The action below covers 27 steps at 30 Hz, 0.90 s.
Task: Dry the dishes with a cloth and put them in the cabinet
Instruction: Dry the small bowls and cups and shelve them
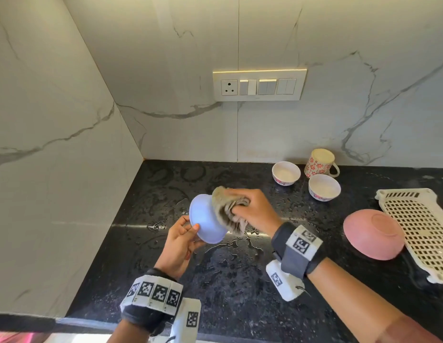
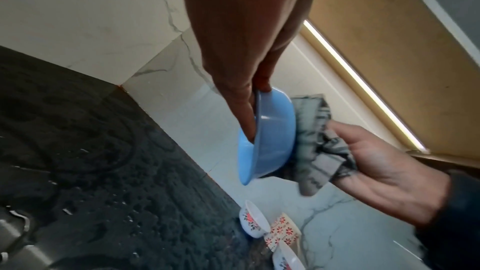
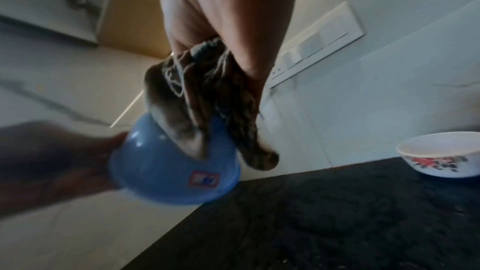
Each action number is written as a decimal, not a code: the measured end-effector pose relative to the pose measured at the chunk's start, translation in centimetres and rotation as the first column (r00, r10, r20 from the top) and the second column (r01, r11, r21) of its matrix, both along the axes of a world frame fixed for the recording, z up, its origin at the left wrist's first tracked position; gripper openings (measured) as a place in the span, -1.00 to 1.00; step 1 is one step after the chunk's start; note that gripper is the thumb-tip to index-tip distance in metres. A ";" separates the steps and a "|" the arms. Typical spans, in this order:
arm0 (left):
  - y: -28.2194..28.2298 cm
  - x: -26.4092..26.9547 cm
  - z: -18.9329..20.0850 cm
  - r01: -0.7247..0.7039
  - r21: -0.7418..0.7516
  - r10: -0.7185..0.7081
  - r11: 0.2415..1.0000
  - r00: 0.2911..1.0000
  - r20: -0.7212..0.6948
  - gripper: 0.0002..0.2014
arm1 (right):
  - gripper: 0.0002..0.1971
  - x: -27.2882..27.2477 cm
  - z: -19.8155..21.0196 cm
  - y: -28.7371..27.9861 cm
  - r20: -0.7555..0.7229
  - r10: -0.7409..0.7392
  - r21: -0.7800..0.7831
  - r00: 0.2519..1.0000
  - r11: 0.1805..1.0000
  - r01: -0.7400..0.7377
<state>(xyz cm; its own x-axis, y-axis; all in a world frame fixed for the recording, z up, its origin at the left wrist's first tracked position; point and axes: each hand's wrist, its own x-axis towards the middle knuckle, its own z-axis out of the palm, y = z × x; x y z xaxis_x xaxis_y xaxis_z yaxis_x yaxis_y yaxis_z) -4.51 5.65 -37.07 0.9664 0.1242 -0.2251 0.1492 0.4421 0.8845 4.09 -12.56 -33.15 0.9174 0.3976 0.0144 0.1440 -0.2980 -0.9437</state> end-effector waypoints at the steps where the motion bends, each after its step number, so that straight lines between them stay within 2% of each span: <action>1: -0.3 0.1 0.0 -0.013 -0.026 0.013 1.000 1.000 -0.001 -0.16 | -0.58 -0.4 -0.2 0.5 0.056 0.044 -0.034 0.997 0.999 -0.042; 2: -0.6 0.2 0.1 -0.034 -0.052 0.034 0.998 0.999 -0.006 -0.23 | -0.56 -0.9 -0.4 0.8 0.090 0.063 -0.036 0.994 0.998 -0.060; 3: -0.7 0.3 0.2 -0.069 -0.080 0.067 0.994 0.998 -0.019 -0.39 | -0.57 -1.4 -0.7 1.1 0.111 0.074 -0.031 0.991 0.997 -0.071; 5: -0.5 0.4 0.4 -0.147 -0.070 0.143 0.987 0.988 -0.057 -0.86 | -0.58 -2.3 -1.0 1.3 0.119 0.102 -0.022 0.988 0.995 -0.101; 6: -0.3 0.4 0.4 -0.171 -0.044 0.167 0.984 0.983 -0.076 -0.91 | -0.58 -2.7 -1.2 1.2 0.105 0.123 -0.010 0.987 0.992 -0.122; 9: 1.0 0.5 0.3 -0.220 -0.007 0.216 0.976 0.966 -0.139 -0.84 | -0.61 -3.7 -2.1 0.2 0.042 0.171 -0.010 0.984 0.985 -0.170; 11: 1.5 0.7 0.7 -0.247 -0.045 0.238 0.968 0.959 -0.151 -0.82 | -0.60 -3.9 -2.9 -1.0 0.012 0.180 -0.097 0.984 0.979 -0.178; 15: 1.3 1.2 1.9 -0.208 -0.076 0.198 0.975 0.972 -0.126 -0.80 | -0.61 -3.0 -5.4 -4.5 0.001 -0.074 -0.289 0.997 0.955 0.071; 17: 1.0 1.0 1.6 -0.205 -0.080 0.191 0.975 0.970 -0.152 -0.80 | -0.60 -1.7 -6.8 -6.4 0.076 -0.168 -0.363 0.983 0.913 0.184; 19: 0.5 0.8 1.1 -0.202 -0.076 0.185 0.976 0.965 -0.187 -0.80 | -0.60 -0.4 -8.5 -8.3 0.154 -0.194 -0.432 0.969 0.869 0.242; 21: -0.1 0.6 0.8 -0.191 -0.077 0.172 0.978 0.963 -0.207 -0.81 | -0.61 0.5 -10.4 -9.9 0.163 -0.145 -0.558 0.976 0.802 0.212; 24: -0.7 0.6 1.0 -0.172 -0.086 0.152 0.981 0.966 -0.208 -0.81 | -0.59 0.6 -13.0 -11.3 -0.048 -0.068 -0.748 0.997 0.664 0.009; 25: -0.7 0.7 1.2 -0.168 -0.094 0.146 0.981 0.968 -0.205 -0.81 | -0.58 0.6 -13.3 -11.3 -0.137 -0.070 -0.751 0.988 0.658 -0.057; 27: -0.7 0.9 1.9 -0.161 -0.097 0.140 0.982 0.971 -0.195 -0.80 | -0.54 0.8 -12.2 -10.5 -0.213 -0.085 -0.668 0.973 0.740 -0.081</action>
<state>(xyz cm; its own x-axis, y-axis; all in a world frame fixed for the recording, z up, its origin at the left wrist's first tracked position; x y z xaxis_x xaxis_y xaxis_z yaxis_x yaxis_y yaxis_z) -3.56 4.99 -35.14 0.8780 0.2290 -0.4203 0.2310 0.5662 0.7912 4.85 -23.08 -45.38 0.8637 0.2255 -0.4507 -0.0382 -0.8625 -0.5047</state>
